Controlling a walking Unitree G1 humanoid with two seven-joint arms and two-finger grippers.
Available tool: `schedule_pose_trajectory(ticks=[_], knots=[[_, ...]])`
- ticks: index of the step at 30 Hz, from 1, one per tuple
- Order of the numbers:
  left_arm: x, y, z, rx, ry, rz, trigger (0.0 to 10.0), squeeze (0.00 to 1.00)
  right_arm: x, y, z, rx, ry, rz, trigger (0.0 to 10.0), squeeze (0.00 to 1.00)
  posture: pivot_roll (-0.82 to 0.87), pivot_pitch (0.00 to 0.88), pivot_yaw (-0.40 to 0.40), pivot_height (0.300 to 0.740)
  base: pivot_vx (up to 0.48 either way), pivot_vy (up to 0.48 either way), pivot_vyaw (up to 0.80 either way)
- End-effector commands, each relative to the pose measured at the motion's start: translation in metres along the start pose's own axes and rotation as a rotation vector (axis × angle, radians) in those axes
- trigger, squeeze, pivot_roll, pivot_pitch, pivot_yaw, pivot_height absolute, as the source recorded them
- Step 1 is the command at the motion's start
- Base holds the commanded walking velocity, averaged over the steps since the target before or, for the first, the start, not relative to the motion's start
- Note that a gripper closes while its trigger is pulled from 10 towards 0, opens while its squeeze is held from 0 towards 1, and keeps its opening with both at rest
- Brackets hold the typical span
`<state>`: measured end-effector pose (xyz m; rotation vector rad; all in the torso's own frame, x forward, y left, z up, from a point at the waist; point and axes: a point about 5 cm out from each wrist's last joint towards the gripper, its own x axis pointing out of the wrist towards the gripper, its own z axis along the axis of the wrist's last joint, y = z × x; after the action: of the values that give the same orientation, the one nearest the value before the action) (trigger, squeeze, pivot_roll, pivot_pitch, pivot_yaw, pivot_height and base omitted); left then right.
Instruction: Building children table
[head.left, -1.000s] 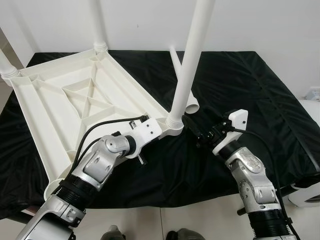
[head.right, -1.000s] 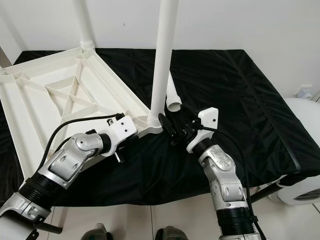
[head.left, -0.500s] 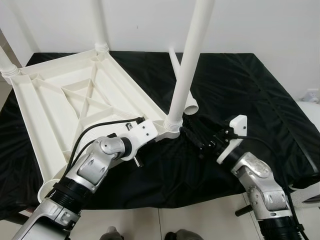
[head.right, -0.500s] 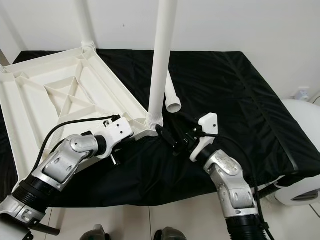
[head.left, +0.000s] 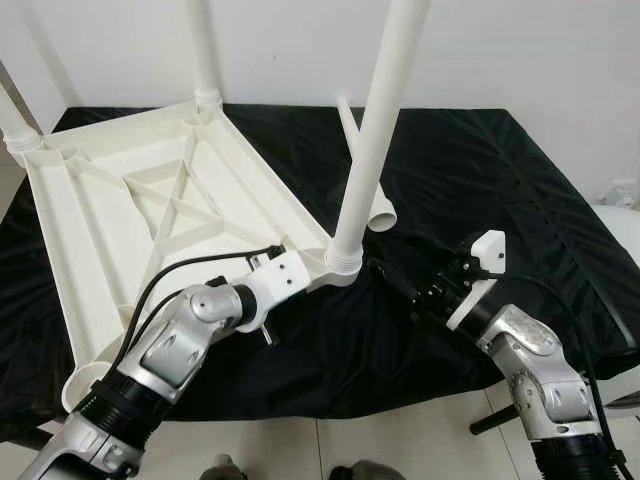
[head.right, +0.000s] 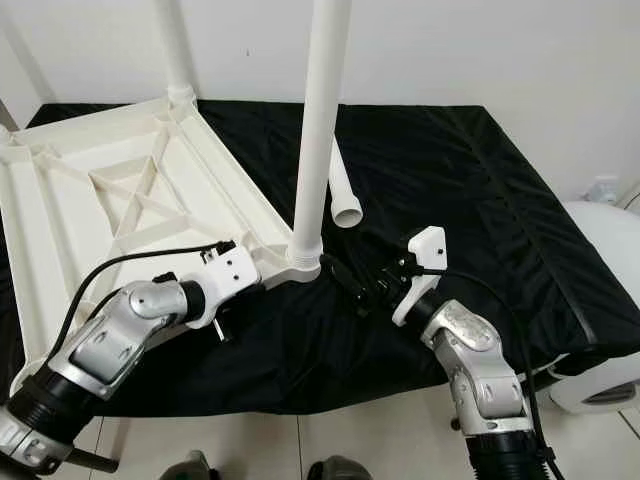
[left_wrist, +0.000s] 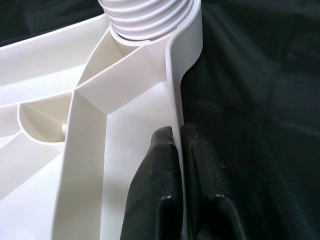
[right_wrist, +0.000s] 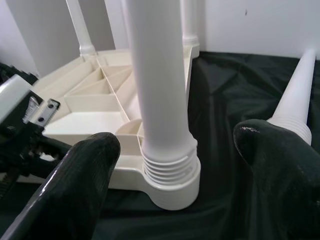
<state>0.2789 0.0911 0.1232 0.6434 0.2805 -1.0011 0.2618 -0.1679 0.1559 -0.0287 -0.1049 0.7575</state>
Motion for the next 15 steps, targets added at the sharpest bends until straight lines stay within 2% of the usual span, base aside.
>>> schedule_pose_trajectory(ticks=[1, 15], knots=[[0.003, -0.014, -0.014, 0.002, 0.078, -0.092, 10.0, 0.0, 0.0, -0.003, 0.0, -0.006, 0.012, 0.012, 10.0, 0.0, -0.01, 0.0, -0.042, 0.74, 0.0, 0.0, 0.0], [0.007, -0.019, -0.003, 0.023, 0.054, -0.089, 10.0, 0.0, 0.008, -0.02, -0.016, -0.051, 0.089, 0.066, 10.0, 0.0, 0.01, 0.0, -0.057, 0.74, 0.0, 0.0, 0.0]])
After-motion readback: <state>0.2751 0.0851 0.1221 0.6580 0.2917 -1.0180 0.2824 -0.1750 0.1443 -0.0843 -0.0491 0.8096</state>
